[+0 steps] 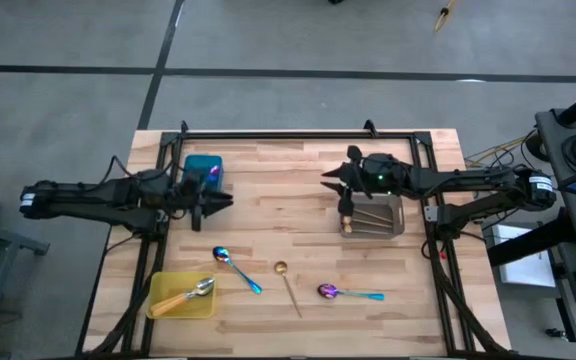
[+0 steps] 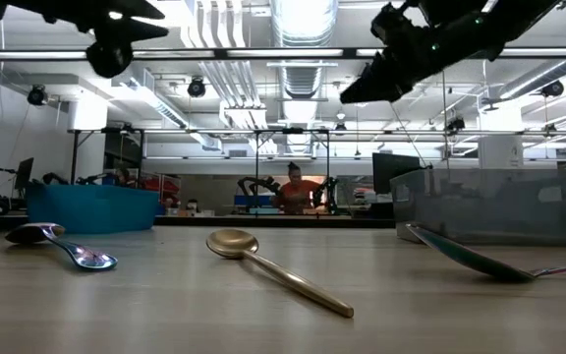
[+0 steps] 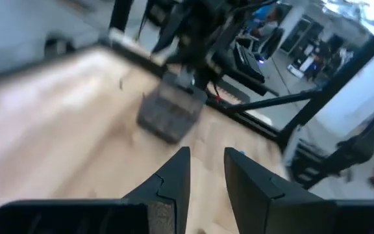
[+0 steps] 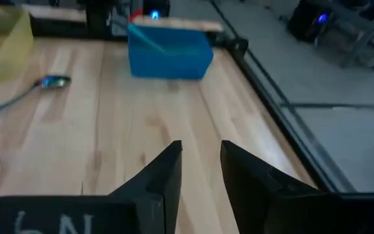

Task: Sort silverware by color (type)
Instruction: Put the blue spoon into the blue bin

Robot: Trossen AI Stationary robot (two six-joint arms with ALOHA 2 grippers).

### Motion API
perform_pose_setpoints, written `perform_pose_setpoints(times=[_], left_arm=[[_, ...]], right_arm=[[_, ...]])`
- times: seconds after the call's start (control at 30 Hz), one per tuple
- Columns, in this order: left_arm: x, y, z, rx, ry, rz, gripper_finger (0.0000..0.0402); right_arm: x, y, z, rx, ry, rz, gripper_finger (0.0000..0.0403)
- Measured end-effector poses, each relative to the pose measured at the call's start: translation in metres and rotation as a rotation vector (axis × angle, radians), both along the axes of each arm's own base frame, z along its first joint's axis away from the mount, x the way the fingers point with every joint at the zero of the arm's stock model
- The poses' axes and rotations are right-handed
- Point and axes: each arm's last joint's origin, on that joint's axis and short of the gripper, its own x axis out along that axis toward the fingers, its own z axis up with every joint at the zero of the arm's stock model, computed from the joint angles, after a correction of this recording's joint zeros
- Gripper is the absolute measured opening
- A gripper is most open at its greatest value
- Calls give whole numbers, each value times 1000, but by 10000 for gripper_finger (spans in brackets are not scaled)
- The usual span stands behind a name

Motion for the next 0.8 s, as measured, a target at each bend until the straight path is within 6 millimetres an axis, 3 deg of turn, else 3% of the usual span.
perform_pose_setpoints(times=[0.4,0.8], left_arm=[[-7,-15,-41,-503,421,116,76],[12,-32,-58,-660,592,172,76]], right_arm=[[1,0,5,-18,-15,5,82],[2,-1,6,-128,6,44,82]])
